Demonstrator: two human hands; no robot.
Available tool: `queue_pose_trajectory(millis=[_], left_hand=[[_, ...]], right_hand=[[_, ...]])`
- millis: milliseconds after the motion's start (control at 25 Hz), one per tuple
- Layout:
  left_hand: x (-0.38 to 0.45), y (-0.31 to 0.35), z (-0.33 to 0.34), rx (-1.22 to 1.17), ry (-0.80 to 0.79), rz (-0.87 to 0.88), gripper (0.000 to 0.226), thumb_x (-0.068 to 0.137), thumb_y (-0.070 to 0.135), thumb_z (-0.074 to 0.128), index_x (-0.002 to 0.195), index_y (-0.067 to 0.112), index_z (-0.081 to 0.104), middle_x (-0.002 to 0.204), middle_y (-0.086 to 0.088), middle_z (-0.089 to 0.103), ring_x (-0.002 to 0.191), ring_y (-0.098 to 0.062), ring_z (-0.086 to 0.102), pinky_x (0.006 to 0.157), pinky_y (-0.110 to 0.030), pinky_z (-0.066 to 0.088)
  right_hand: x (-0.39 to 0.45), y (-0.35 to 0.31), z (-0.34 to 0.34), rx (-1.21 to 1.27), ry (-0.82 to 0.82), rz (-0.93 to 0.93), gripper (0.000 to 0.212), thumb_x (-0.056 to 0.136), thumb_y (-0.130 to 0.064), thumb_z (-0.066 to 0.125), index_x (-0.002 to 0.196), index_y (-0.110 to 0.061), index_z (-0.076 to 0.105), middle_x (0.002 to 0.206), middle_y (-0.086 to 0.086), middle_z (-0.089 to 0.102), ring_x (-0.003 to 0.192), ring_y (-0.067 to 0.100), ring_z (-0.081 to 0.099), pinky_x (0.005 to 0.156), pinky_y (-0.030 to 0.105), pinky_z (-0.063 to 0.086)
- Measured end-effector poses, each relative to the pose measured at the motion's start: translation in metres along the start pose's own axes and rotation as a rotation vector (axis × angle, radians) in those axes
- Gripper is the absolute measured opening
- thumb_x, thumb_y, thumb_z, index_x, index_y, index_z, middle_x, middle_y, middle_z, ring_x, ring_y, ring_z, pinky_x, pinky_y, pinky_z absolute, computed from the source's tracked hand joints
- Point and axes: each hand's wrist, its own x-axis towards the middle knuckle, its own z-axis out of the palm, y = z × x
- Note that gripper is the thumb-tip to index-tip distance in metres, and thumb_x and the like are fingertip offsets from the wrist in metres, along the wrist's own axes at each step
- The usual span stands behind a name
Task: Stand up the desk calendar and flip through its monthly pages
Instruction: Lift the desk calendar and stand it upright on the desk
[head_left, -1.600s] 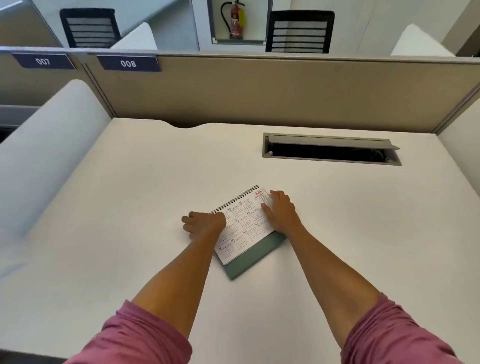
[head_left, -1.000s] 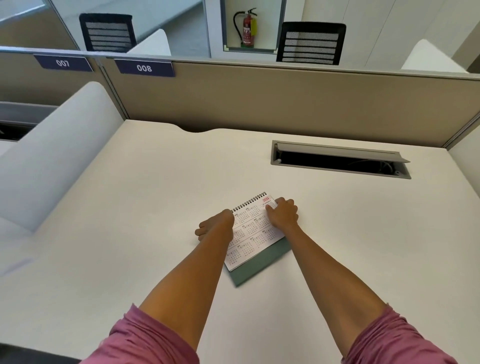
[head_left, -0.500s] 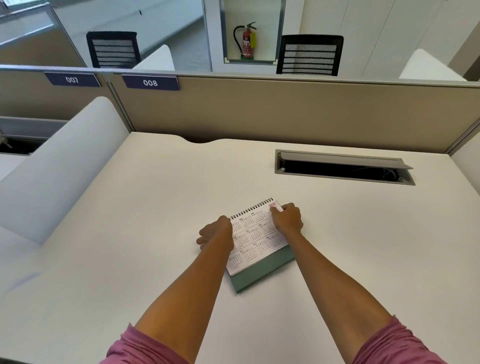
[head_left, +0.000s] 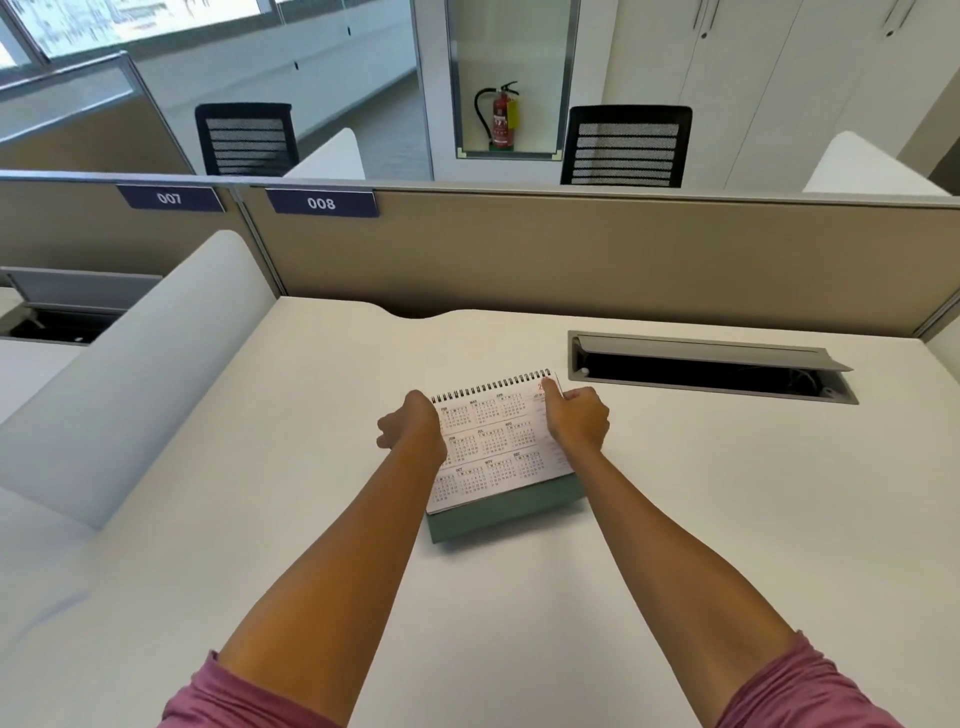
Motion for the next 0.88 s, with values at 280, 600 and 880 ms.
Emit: queue_pose_trajectory(millis=[280, 600, 880], left_hand=[[0.036, 0.05, 0.009, -0.162, -0.045, 0.034, 0.03, 0.092, 0.043, 0.05, 0.078, 0.016, 0.048, 0.078, -0.003, 0.072, 0.063, -0.015, 0.067, 0.048, -0.02, 0.045], [0.093, 0.098, 0.022, -0.221, -0.015, 0.088, 0.038, 0.081, 0.046, 0.072, 0.076, 0.02, 0.045, 0.074, -0.002, 0.069, 0.067, -0.019, 0.068, 0.055, -0.027, 0.054], [0.131, 0.124, 0.021, -0.25, -0.043, 0.161, 0.032, 0.074, 0.032, 0.075, 0.074, 0.016, 0.047, 0.065, -0.001, 0.071, 0.056, -0.012, 0.066, 0.04, -0.017, 0.045]], right_hand=[[0.025, -0.047, 0.026, 0.17, 0.098, -0.084, 0.049, 0.079, -0.06, 0.063, 0.072, -0.012, 0.06, 0.07, -0.002, 0.065, 0.067, 0.015, 0.06, 0.057, 0.024, 0.042], [0.055, -0.085, 0.07, 0.366, 0.166, -0.256, 0.039, 0.08, -0.053, 0.068, 0.077, -0.015, 0.059, 0.071, -0.004, 0.065, 0.062, 0.008, 0.059, 0.052, 0.016, 0.042], [0.078, -0.1, 0.104, 0.455, 0.123, -0.276, 0.045, 0.077, -0.056, 0.07, 0.073, -0.014, 0.055, 0.064, -0.004, 0.063, 0.052, 0.002, 0.055, 0.047, 0.009, 0.04]])
